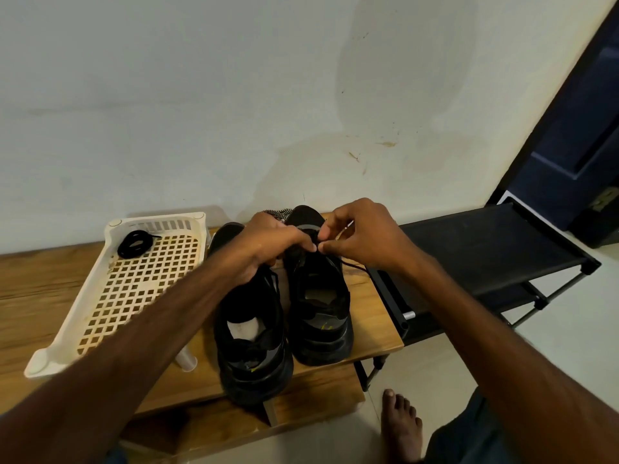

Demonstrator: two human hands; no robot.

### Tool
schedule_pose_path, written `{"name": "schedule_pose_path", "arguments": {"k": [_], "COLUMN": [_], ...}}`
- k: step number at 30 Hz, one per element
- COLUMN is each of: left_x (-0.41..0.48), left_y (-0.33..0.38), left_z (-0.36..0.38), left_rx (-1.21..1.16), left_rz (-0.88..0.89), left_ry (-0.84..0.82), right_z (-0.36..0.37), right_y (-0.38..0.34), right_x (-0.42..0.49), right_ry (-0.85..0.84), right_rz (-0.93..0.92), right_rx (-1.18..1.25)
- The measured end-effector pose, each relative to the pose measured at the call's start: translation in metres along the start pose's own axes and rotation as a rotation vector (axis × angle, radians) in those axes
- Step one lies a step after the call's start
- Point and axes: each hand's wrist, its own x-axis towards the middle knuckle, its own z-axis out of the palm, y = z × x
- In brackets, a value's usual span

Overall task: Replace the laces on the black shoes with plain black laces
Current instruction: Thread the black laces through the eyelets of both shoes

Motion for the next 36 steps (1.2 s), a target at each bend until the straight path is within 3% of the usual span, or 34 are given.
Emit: {"name": "schedule_pose_path", "arguments": {"k": [2,5,10,18,23,27,31,36], "left_x": [0.004,0.007,0.004,-0.001,-0.001,0.000,-0.001,-0.006], "left_y": [0.000,0.000,-0.002,-0.003,-0.008,-0.011,-0.009,0.000], "left_z": [-0.003,-0.005,-0.006,-0.004,-0.007,-0.007,-0.006,-0.014], "left_rx": [-0.095,-0.162,-0.109,0.129,0.340,0.421,0.368,-0.090], "left_rz": [-0.109,-0.133,-0.083,0.240,0.483,0.555,0.529,0.134], "left_ry": [-0.072,-0.157,-0.117,-0.028,0.054,0.141,0.185,-0.125], "right_z": [0.002,0.010,0.013,0.011,0.012,0.010,0.011,0.010], "right_y": [-0.005,-0.012,-0.016,-0.008,-0.002,0.000,-0.001,-0.002], "right_x": [-0.009,-0.009,-0.005,-0.002,0.002,0.004,0.004,0.003], "right_ry": [-0.050,0.035,0.050,0.108,0.026,0.007,0.023,0.047], "right_rz": [-0.006,0.041,0.086,0.154,0.064,0.023,0.031,0.016], "right_rx": [0.068,0.024,0.026,0.249,0.141,0.086,0.082,0.043]}}
